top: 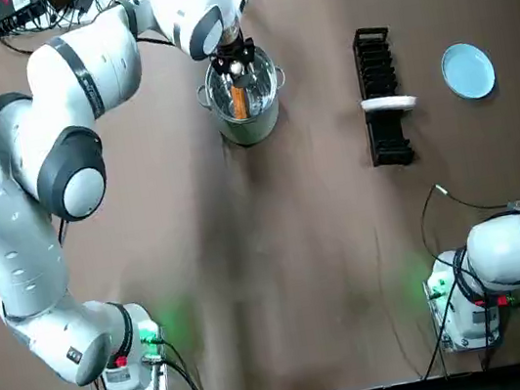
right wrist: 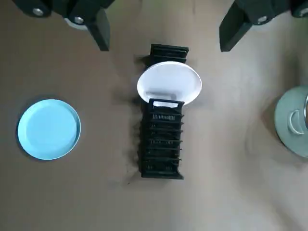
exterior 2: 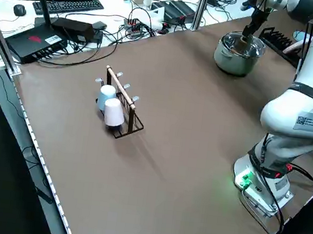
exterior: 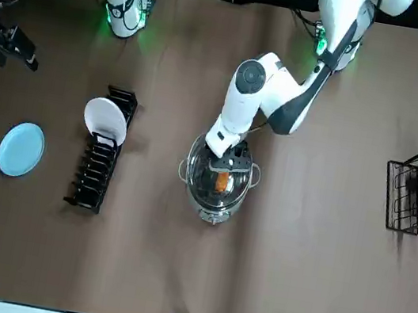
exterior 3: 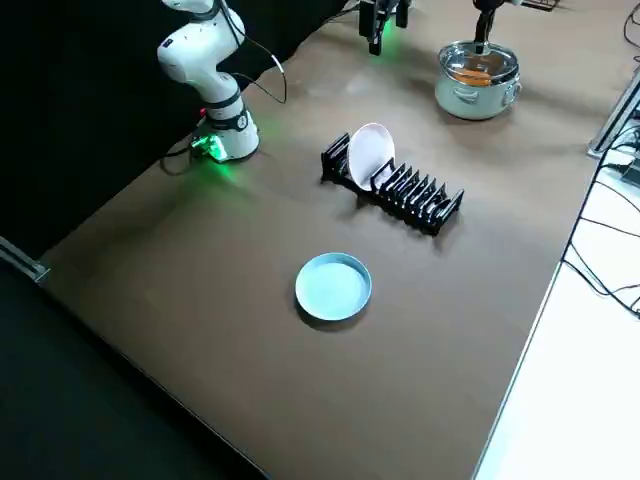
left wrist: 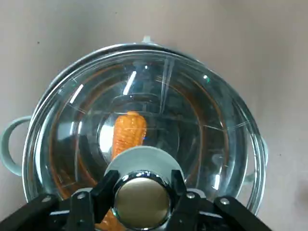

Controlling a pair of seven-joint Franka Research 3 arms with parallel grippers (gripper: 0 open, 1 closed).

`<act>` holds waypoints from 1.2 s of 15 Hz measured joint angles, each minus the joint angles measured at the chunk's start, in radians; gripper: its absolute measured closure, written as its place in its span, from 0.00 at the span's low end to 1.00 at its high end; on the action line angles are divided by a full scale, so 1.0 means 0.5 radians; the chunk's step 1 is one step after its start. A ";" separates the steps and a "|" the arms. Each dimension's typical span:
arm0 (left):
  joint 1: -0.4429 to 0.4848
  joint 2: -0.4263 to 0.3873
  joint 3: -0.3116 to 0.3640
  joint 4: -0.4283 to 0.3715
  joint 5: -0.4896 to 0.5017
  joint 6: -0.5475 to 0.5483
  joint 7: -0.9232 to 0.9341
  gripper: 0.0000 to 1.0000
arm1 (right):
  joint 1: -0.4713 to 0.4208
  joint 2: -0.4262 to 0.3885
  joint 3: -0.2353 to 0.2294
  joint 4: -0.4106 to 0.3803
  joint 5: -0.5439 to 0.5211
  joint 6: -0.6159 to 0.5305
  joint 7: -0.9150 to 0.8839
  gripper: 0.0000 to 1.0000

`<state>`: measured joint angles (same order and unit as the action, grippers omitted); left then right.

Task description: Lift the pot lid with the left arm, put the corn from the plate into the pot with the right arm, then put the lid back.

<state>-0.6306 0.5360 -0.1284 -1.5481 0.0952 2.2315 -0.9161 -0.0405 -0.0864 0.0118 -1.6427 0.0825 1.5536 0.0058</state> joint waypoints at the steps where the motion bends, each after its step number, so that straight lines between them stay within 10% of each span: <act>1: -0.009 0.003 0.000 0.000 0.007 0.000 0.000 0.49 | -0.006 0.000 -0.003 0.000 0.013 0.002 0.000 0.00; 18: -0.165 0.070 0.191 0.056 0.102 0.004 -0.013 0.49 | -0.011 0.000 0.004 -0.036 0.033 0.083 -0.005 0.00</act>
<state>-0.7131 0.5709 -0.0328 -1.5200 0.1463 2.2333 -0.9223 -0.0458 -0.0864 0.0138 -1.6607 0.0990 1.5951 0.0032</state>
